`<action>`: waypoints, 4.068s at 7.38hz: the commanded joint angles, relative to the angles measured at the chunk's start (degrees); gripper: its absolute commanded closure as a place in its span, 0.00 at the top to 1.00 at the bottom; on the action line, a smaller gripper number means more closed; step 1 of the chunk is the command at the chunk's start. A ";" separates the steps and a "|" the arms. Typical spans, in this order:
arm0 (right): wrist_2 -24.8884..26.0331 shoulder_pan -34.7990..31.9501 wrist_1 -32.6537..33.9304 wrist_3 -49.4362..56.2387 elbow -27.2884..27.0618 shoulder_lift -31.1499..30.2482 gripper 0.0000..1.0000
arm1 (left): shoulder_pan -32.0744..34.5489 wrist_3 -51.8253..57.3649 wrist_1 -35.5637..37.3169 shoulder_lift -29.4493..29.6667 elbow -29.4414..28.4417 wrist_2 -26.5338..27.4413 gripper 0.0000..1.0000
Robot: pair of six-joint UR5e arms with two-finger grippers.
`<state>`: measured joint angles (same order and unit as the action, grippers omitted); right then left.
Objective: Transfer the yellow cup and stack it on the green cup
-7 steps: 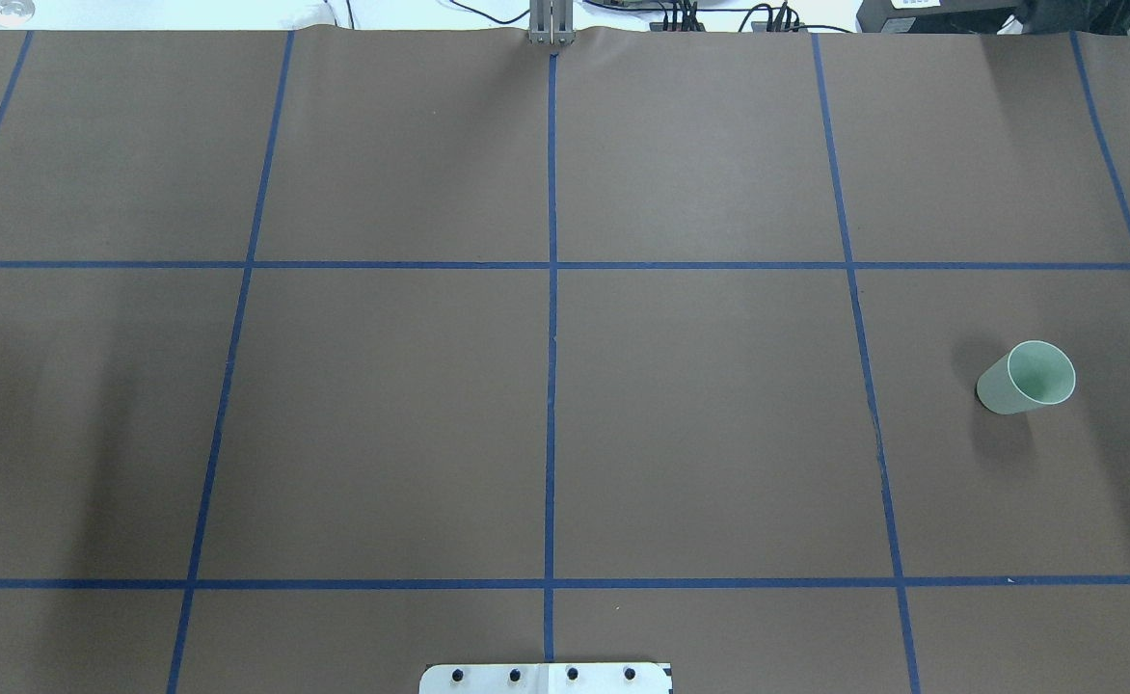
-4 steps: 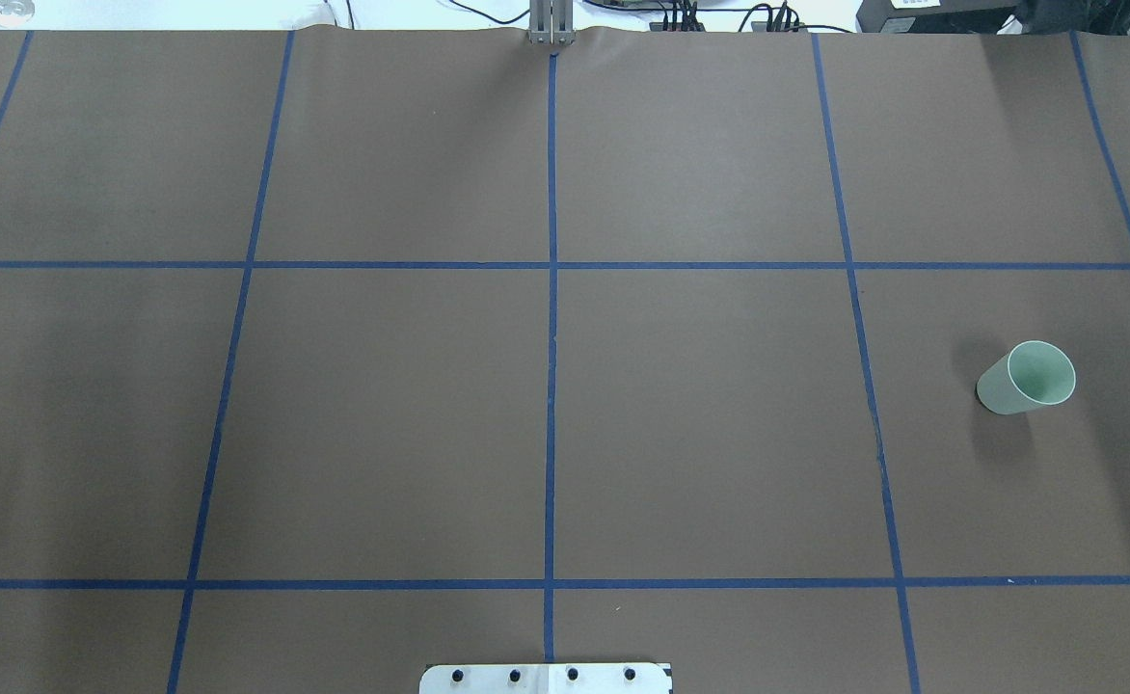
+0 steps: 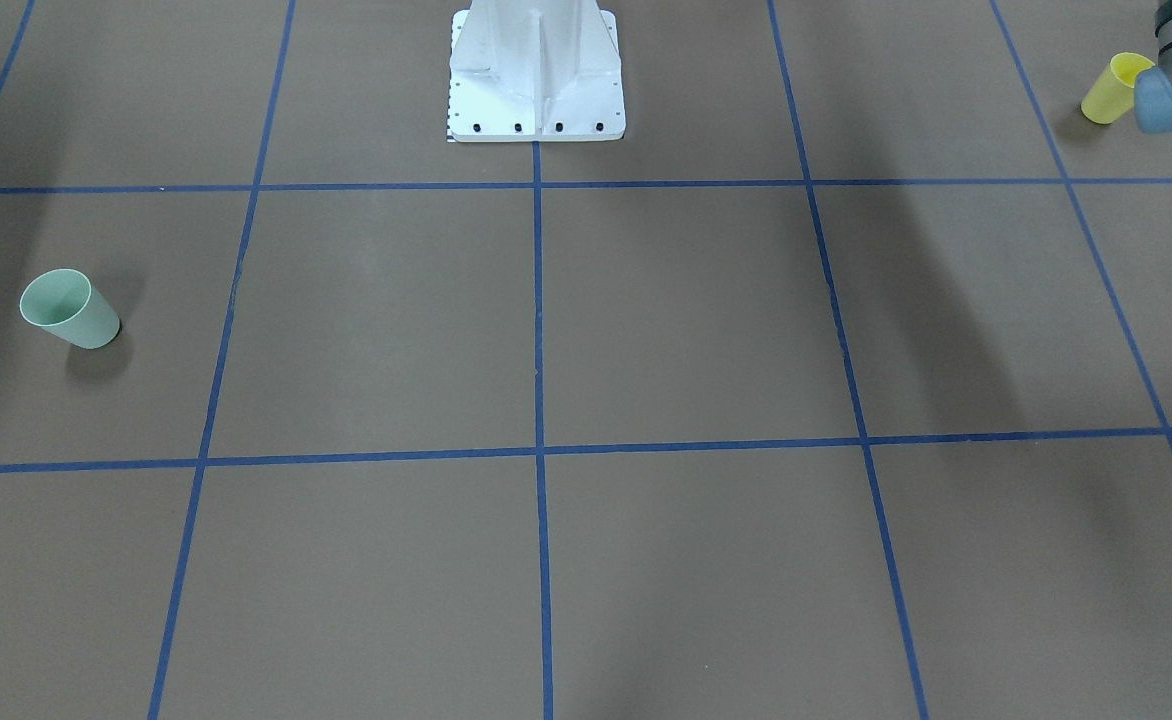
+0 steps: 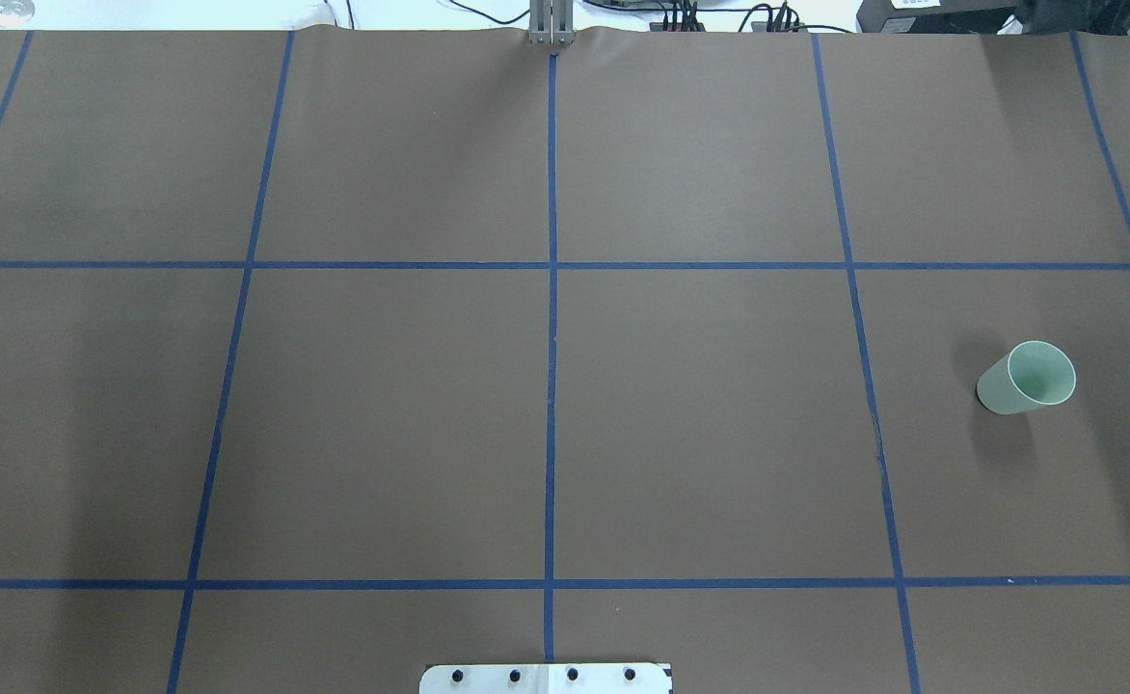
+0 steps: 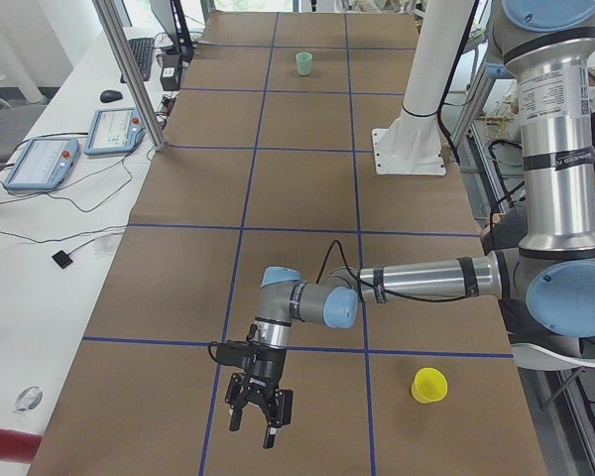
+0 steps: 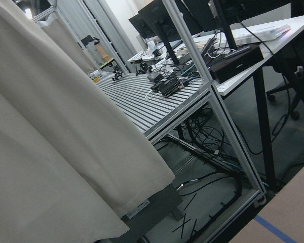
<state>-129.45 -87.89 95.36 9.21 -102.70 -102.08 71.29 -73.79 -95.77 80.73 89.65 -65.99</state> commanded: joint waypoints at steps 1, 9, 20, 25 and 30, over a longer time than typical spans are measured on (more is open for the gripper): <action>-0.01 0.00 0.00 0.01 -0.04 -0.05 1.00 | -4.90 -12.72 19.57 1.01 3.24 -0.45 1.00; -0.18 0.00 0.00 0.01 -0.04 -0.14 1.00 | -20.04 -57.39 50.13 6.90 0.27 -29.43 1.00; -0.36 0.00 -0.97 0.10 -0.48 0.39 1.00 | -25.67 -67.53 50.52 2.52 -11.52 -57.75 1.00; -0.54 0.00 -0.97 0.10 -0.39 0.39 1.00 | -26.81 -68.95 48.40 1.45 -13.61 -63.63 1.00; -0.62 0.09 -1.75 0.10 -0.48 0.57 1.00 | -27.96 -69.12 44.62 0.93 -19.78 -67.68 1.00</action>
<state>-130.08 -87.81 94.21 9.31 -103.17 -101.59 43.64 -142.91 -51.01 81.92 70.44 -132.55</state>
